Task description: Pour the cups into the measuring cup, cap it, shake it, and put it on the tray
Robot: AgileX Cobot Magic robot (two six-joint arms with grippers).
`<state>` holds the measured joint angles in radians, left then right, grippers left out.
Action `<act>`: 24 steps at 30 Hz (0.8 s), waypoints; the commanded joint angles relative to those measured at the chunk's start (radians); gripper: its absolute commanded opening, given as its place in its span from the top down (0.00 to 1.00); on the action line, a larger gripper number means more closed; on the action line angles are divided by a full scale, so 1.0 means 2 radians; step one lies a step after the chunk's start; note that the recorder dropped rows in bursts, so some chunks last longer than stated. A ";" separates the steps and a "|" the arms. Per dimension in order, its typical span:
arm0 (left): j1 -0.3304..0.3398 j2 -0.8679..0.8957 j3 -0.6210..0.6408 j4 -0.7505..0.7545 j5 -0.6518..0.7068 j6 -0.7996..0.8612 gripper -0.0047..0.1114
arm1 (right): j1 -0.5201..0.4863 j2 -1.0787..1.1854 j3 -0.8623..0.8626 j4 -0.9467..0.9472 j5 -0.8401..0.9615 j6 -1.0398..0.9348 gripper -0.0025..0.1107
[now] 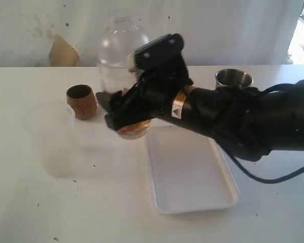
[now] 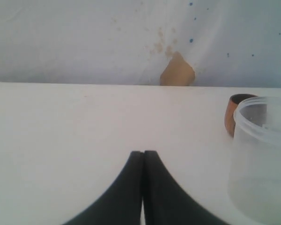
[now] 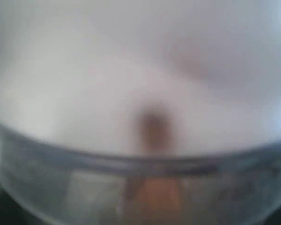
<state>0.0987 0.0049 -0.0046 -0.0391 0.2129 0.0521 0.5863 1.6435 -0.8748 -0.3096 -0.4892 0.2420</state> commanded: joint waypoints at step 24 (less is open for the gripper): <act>0.000 -0.002 0.002 0.001 -0.005 -0.002 0.96 | 0.011 0.115 -0.135 0.026 0.114 -0.157 0.98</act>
<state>0.0987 0.0049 -0.0046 -0.0391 0.2129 0.0521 0.6260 1.8510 -1.0946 -0.2593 -0.2537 -0.0333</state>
